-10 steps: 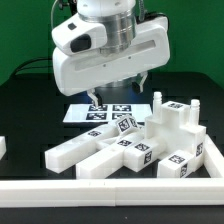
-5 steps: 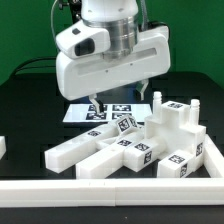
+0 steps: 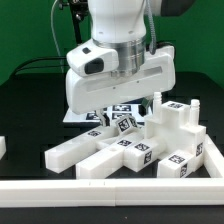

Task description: Assemble chair

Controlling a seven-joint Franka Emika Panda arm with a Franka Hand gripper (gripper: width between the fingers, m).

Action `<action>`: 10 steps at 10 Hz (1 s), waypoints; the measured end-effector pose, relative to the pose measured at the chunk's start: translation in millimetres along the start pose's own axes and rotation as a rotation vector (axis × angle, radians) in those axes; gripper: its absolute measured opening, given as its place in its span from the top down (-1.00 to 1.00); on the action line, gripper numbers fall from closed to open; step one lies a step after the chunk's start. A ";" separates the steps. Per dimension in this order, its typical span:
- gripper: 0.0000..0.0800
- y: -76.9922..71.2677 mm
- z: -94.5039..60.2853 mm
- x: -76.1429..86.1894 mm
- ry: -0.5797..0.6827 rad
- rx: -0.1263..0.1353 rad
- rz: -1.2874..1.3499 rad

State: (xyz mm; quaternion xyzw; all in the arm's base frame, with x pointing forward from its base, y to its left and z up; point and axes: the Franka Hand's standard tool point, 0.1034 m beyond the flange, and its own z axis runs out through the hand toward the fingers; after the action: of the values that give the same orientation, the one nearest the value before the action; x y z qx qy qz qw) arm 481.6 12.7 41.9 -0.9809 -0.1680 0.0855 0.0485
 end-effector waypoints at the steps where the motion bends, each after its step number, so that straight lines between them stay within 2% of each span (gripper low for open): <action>1: -0.62 -0.6 2.2 0.3 0.000 -0.001 -0.004; 3: -0.62 2.9 4.1 0.4 0.006 -0.005 0.001; 4: -0.28 3.0 4.1 0.3 0.005 -0.005 0.001; 5: -0.28 3.0 4.2 0.3 0.005 -0.005 0.001; 8: 0.80 4.0 -0.4 4.6 0.018 -0.010 0.000; 9: 0.94 4.1 -0.9 5.2 0.020 -0.010 -0.001; 10: 0.94 4.2 -1.4 5.7 0.021 -0.011 -0.001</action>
Offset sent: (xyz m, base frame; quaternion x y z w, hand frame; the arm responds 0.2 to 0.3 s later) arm 0.0000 0.0000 0.0000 0.0000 0.0000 0.0000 1.0000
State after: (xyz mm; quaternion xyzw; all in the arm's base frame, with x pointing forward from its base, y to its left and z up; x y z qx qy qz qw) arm 488.4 10.6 41.8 -0.9819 -0.1683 0.0744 0.0450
